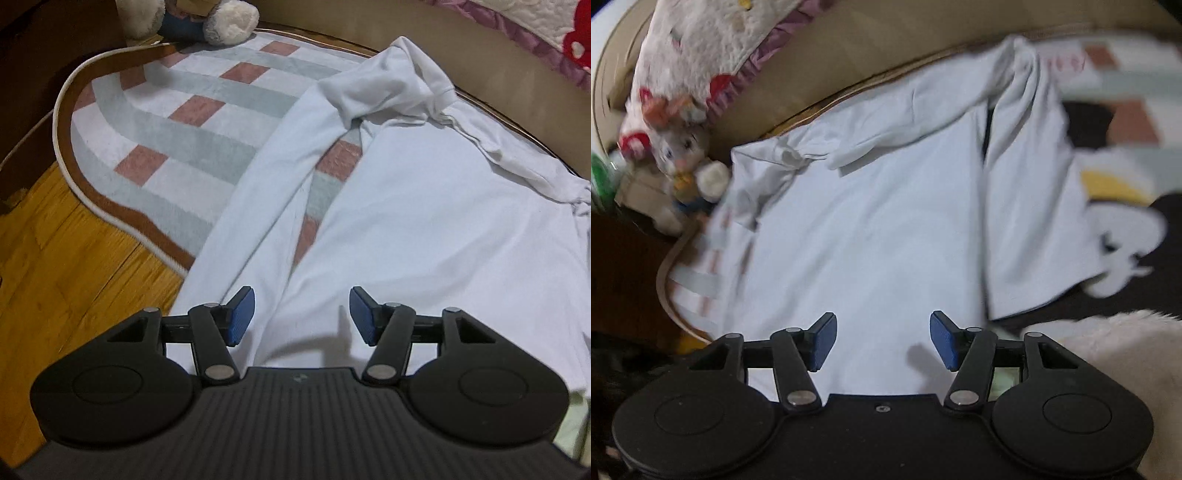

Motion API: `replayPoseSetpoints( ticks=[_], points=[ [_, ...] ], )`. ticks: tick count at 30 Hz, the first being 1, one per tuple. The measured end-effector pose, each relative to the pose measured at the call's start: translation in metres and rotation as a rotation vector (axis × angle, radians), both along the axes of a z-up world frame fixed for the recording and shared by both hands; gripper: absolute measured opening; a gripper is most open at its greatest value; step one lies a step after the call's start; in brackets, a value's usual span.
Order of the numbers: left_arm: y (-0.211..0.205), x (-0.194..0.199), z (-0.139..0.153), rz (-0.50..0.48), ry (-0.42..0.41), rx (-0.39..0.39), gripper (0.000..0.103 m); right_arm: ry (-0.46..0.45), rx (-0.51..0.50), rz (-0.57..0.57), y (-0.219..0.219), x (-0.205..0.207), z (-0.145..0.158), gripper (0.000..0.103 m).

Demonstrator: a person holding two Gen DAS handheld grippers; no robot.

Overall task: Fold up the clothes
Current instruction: 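Lay the shirt flat on the rug and open both tools, then grasp the shirt hem with the left tool while the right tool grasps the hem too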

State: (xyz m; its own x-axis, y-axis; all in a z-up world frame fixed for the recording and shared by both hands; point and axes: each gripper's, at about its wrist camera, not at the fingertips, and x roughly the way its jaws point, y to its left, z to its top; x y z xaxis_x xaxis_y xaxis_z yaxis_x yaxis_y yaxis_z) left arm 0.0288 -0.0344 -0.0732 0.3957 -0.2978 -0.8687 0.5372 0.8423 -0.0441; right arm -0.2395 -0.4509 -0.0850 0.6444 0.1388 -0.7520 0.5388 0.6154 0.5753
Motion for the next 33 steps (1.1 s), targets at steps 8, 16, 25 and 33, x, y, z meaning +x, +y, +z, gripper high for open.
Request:
replayPoseSetpoints(
  ticks=[8, 16, 25, 33],
  points=[
    [-0.004, -0.017, 0.008, -0.164, -0.010, 0.062, 0.063, 0.060, -0.211, 0.279, 0.042, -0.020, 0.028, 0.065],
    [0.000, -0.024, -0.028, -0.266, -0.004, 0.134, 0.065, 0.183, -0.344, 0.378, 0.084, -0.037, 0.009, 0.065],
    [-0.004, -0.013, -0.056, -0.239, 0.041, 0.198, 0.071, 0.229, -0.470, 0.534, 0.098, 0.000, -0.019, 0.008],
    [-0.002, -0.019, -0.062, -0.209, -0.022, 0.207, 0.078, 0.132, -0.616, 0.355, 0.066, -0.051, 0.049, 0.005]
  ],
)
